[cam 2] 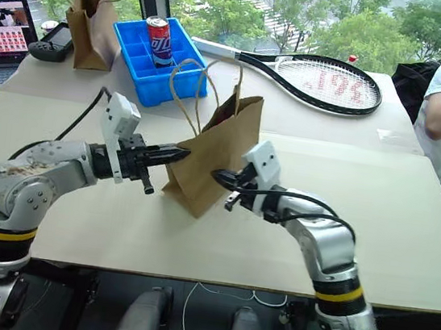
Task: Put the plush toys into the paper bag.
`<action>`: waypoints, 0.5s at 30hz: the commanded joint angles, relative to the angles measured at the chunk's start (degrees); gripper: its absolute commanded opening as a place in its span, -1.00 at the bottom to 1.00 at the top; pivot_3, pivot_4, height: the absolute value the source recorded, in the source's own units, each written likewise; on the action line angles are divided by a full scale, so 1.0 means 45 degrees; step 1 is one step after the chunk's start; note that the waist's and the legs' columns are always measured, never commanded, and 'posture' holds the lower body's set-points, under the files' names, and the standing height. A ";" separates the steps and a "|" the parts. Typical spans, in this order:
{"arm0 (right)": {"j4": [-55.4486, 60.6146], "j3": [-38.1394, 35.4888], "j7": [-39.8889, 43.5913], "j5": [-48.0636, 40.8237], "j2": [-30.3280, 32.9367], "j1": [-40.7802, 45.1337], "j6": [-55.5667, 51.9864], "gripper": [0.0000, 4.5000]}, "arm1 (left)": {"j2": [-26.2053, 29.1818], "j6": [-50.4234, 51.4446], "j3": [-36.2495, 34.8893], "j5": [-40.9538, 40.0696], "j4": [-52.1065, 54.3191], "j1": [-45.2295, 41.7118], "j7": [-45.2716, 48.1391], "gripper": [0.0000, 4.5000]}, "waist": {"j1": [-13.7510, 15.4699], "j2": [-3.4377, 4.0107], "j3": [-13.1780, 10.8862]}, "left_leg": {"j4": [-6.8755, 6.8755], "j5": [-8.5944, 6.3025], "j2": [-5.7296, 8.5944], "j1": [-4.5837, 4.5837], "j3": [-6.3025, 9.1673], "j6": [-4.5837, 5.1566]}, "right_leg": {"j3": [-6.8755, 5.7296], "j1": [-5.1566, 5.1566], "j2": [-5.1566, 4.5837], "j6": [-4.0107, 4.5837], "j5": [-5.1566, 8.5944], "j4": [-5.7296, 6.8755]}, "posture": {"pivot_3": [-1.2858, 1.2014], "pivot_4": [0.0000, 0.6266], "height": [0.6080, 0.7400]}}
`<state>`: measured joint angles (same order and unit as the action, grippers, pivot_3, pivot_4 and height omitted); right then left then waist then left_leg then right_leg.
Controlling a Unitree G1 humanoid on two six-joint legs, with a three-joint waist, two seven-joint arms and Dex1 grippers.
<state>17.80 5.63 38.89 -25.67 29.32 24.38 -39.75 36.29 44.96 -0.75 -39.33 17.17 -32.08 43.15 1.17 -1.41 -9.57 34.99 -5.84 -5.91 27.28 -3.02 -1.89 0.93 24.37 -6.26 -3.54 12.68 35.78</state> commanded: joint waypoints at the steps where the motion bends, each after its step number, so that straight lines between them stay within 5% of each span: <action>1: 0.1350 -0.1663 0.1309 -0.0532 0.2414 -0.0821 -0.0602 -1.00 | 0.0377 -0.1553 0.0462 0.0385 -0.1201 -0.1571 0.2642 -0.99 | 0.0080 0.0000 0.0000 | -0.0001 0.0000 0.0002 0.0002 0.0000 0.0000 | 0.0001 0.0000 0.0000 0.0000 0.0001 -0.0003 | 0.03 -0.52 1.00; 8: 0.2059 -0.5198 0.3393 -0.1462 0.6358 -0.3270 -0.1440 -1.00 | -0.0092 -0.4208 0.2326 0.1700 -0.4567 -0.3627 0.7317 -0.99 | 0.0054 0.0000 0.0000 | -0.0004 0.0002 0.0001 -0.0012 0.0005 0.0008 | 0.0004 -0.0008 0.0000 -0.0038 0.0025 -0.0017 | 0.03 -0.52 1.00; 15: 0.3810 -0.8169 0.3204 -0.2755 0.6733 -0.5305 -0.3196 -1.00 | -0.1131 -0.6460 0.3319 0.3231 -0.7742 -0.4696 0.9636 -0.99 | 0.0001 -0.0004 -0.0003 | 0.0022 0.0046 0.0003 -0.0007 0.0013 0.0082 | 0.0011 -0.0019 0.0001 -0.0043 0.0028 -0.0013 | 0.03 -0.52 1.00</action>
<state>31.56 -26.60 54.27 -36.18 59.28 1.55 -51.73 31.75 19.60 13.67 -26.62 -15.44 -51.42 83.77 1.18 -1.43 -9.58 35.09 -5.58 -5.90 27.25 -2.96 -1.44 0.98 24.29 -6.26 -3.76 12.82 35.73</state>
